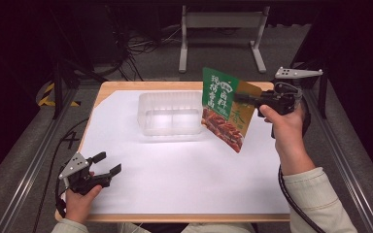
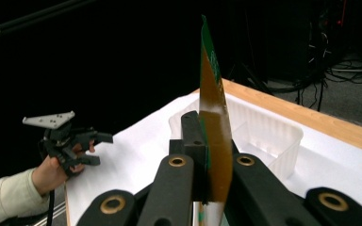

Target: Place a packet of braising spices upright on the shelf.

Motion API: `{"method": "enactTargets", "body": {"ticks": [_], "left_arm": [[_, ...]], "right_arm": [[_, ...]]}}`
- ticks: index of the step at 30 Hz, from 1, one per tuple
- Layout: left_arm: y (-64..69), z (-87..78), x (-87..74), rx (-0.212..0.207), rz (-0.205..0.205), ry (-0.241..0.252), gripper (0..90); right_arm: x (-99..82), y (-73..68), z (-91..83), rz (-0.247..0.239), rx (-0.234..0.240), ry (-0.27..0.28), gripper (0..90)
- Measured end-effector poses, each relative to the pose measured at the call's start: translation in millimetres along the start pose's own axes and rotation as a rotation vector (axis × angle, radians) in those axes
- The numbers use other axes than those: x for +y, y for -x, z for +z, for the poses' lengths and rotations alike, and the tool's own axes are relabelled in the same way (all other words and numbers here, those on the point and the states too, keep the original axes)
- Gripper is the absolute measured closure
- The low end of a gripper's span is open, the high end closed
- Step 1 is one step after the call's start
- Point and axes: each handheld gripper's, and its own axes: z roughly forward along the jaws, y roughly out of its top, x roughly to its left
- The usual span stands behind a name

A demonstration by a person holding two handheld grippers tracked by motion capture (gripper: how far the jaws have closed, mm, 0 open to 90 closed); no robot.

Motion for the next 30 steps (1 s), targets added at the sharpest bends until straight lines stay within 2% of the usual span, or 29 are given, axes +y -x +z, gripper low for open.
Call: {"method": "enactTargets", "body": {"ticks": [2, 12, 18, 30], "left_arm": [[-0.1, 0.0, 0.0, 0.0, -0.001, 0.0, 20.9], [0.4, 0.7, 0.3, -0.001, 0.006, -0.001, 20.9], [1.0, 1.2, 0.2, 0.0, 0.009, -0.003, 20.9], [1.0, -1.5, -0.8, 0.001, 0.01, 0.0, 20.9]], "right_arm": [[4.3, 1.6, 3.0, -0.001, -0.014, -0.002, 90.0], [15.5, 6.5, 18.5, -0.006, -0.014, 0.018, 90.0], [21.3, 8.8, 29.2, 0.02, -0.005, 0.042, 90.0], [30.8, 12.7, 52.9, 0.023, -0.014, 0.066, 90.0]]}}
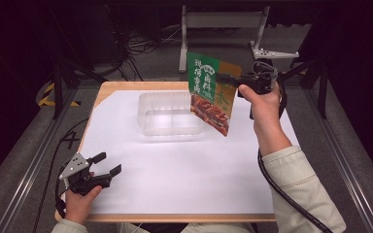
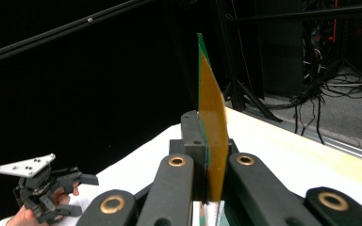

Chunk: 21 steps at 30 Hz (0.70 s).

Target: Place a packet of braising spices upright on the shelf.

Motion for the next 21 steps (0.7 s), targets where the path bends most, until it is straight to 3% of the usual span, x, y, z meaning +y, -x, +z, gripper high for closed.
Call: {"method": "enactTargets", "body": {"ticks": [21], "left_arm": [[-0.3, -10.2, -3.8, 0.023, -0.008, 0.007, 20.9]], "right_arm": [[11.7, -1.0, 34.3, -0.018, -0.027, 0.06, 90.0]]}}
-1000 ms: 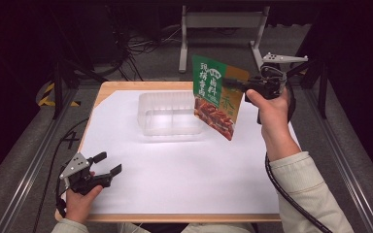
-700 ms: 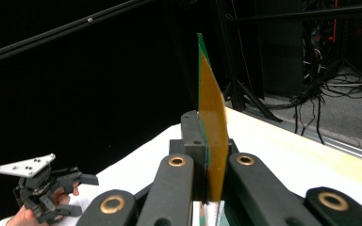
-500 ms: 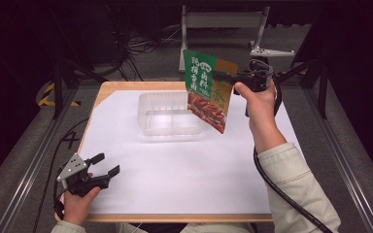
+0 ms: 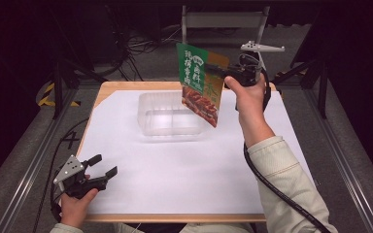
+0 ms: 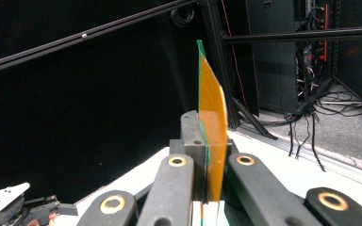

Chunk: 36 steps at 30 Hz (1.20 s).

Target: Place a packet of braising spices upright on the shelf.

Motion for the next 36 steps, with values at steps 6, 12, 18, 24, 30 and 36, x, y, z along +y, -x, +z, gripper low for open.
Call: {"method": "enactTargets", "body": {"ticks": [6, 12, 18, 24, 30, 36], "left_arm": [[0.2, 2.3, 0.9, -0.009, 0.003, 0.003, 20.9], [-0.3, 3.2, 2.3, -0.017, 0.0, 0.007, 20.9], [0.1, 5.5, 3.5, -0.024, 0.002, 0.008, 20.9], [0.0, 6.4, 4.4, -0.029, 0.003, 0.01, 20.9], [-0.1, 6.1, 4.2, -0.03, -0.001, 0.014, 20.9], [-0.6, 6.0, 4.0, -0.033, -0.002, 0.01, 20.9]], "right_arm": [[-0.9, -0.3, 13.9, 0.002, -0.005, 0.013, 90.0], [-3.5, 2.0, 26.3, 0.009, -0.013, 0.027, 90.0], [-7.2, 6.0, 36.6, 0.009, -0.016, 0.044, 90.0], [-11.6, 12.5, 45.8, 0.01, -0.016, 0.058, 90.0], [-18.5, 18.5, 53.1, 0.014, -0.019, 0.064, 90.0], [-27.0, 24.3, 59.3, 0.014, -0.02, 0.069, 90.0]]}}
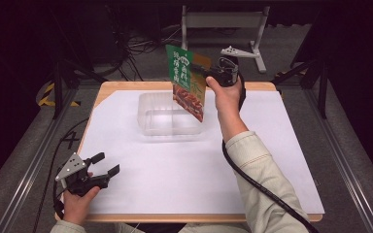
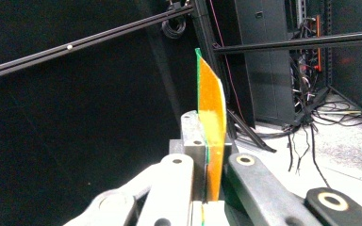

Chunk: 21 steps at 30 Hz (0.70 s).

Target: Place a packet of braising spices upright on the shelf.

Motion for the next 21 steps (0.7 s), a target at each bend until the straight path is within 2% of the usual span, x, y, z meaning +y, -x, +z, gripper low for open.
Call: {"method": "enactTargets", "body": {"ticks": [21], "left_arm": [[-0.5, 0.4, -0.6, -0.001, -0.003, -0.003, 20.9]], "right_arm": [[-24.6, 16.6, 11.1, -0.002, -0.011, -0.01, 90.0]]}}
